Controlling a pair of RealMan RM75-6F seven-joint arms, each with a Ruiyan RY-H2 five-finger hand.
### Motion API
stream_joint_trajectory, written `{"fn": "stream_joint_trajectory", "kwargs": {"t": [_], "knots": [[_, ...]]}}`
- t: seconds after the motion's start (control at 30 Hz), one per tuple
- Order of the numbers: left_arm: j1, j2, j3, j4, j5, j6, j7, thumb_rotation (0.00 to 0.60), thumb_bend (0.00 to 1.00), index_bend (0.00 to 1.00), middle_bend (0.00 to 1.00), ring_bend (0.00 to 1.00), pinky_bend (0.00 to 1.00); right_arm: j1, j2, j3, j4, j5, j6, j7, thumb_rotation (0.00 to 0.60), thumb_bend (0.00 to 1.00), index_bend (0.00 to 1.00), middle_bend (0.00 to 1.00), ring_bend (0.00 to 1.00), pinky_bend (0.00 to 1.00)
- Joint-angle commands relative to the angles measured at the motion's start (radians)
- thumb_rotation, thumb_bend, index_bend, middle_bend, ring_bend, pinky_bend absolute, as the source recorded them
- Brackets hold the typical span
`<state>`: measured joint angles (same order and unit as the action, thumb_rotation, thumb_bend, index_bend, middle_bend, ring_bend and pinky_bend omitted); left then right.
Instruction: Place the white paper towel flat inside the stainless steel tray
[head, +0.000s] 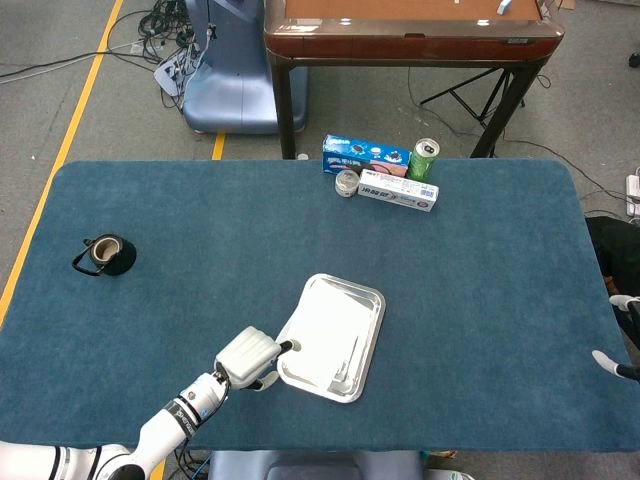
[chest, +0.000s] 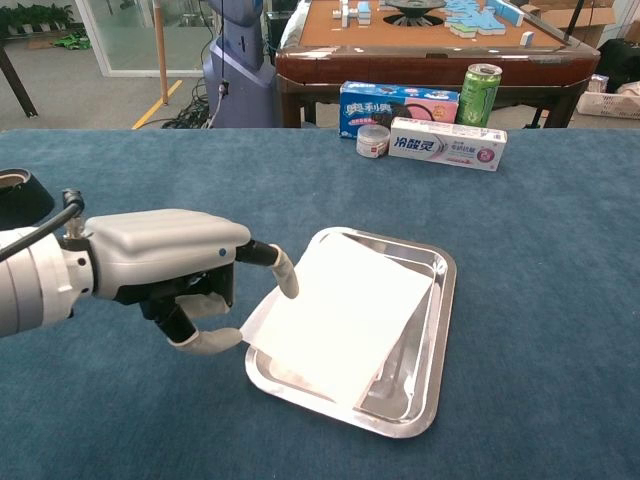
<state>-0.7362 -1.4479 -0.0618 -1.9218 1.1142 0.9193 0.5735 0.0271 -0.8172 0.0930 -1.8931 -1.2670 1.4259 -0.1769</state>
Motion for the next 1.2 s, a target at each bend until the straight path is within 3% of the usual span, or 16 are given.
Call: {"fn": "stream_joint_trajectory", "kwargs": {"t": [0.03,0.3,0.7,1.2], "knots": [[0.004,0.014,0.000,0.021,0.016,-0.019,-0.082,0.600,0.38,0.26,0.94,0.82,0.92,-0.002,0.008,-0.002,-0.011,0.007,0.001,-0.001,0.600,0.12,0.29,0.34,0.25,0.41],[0.019,0.033,0.017,0.070,0.071,0.004,-0.135,0.600,0.38,0.26,0.94,0.81,0.92,-0.014,0.040,-0.009,-0.037,-0.017,0.013,0.038,0.600,0.12,0.29,0.34,0.25,0.41],[0.021,-0.009,0.076,0.074,0.108,0.023,-0.041,0.600,0.38,0.26,0.94,0.81,0.92,-0.035,0.076,-0.035,-0.075,-0.107,0.041,0.094,0.600,0.12,0.29,0.34,0.25,0.41],[-0.016,-0.080,0.079,0.090,0.066,0.025,0.108,0.600,0.39,0.23,0.95,0.82,0.92,-0.051,0.081,-0.040,-0.081,-0.148,0.084,0.124,0.600,0.12,0.30,0.34,0.25,0.41]]}}
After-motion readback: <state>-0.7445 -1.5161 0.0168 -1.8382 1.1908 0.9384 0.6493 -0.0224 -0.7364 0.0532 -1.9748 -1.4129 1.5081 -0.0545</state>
